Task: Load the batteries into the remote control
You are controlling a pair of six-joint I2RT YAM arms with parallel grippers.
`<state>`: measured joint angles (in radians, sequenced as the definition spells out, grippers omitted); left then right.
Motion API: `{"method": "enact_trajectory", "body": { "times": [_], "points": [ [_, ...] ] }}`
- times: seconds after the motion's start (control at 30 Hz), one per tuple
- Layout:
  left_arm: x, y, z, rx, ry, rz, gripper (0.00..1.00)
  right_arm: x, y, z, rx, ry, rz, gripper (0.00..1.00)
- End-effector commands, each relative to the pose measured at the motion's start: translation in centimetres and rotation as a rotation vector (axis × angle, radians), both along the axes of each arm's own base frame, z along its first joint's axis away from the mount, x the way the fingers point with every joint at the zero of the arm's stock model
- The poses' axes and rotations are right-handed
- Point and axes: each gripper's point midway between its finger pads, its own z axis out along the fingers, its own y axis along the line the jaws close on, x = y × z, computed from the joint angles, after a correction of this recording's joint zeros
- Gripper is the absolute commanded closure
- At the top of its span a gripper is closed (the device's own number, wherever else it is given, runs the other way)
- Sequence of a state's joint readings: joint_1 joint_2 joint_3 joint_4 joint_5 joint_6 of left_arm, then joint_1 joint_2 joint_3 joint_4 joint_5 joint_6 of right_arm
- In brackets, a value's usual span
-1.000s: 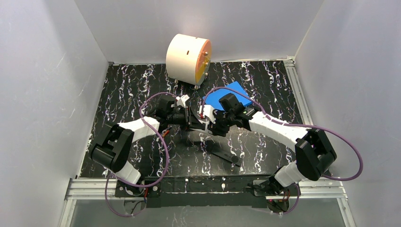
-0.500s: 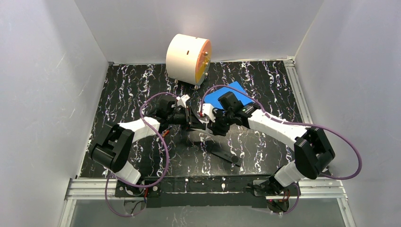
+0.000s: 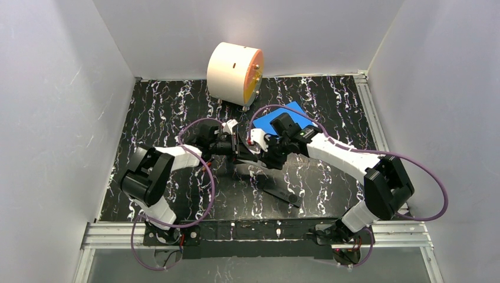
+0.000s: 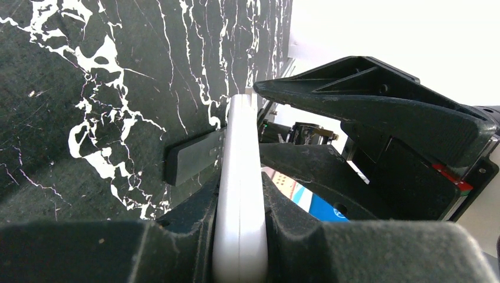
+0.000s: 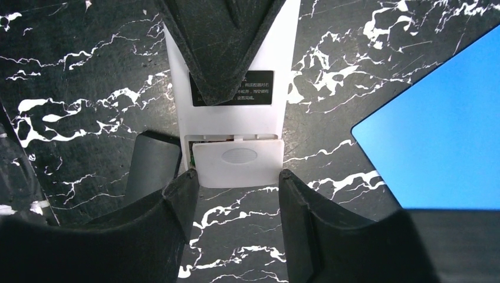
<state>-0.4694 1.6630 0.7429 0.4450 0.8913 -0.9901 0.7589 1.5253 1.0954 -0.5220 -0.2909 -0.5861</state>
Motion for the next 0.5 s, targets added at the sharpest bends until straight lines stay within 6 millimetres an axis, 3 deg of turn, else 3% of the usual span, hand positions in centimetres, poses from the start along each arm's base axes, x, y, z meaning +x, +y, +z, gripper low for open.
{"method": "enact_trajectory", "body": {
  "times": [0.0, 0.47],
  "points": [
    [0.6, -0.4, 3.7, -0.127, -0.059, -0.053, 1.0, 0.3, 2.4, 2.1, 0.081, -0.02, 0.056, 0.39],
    [1.2, 0.1, 2.8, -0.136, -0.032, -0.047, 1.0, 0.9, 3.3, 3.7, 0.105, -0.031, 0.069, 0.36]
  ]
}}
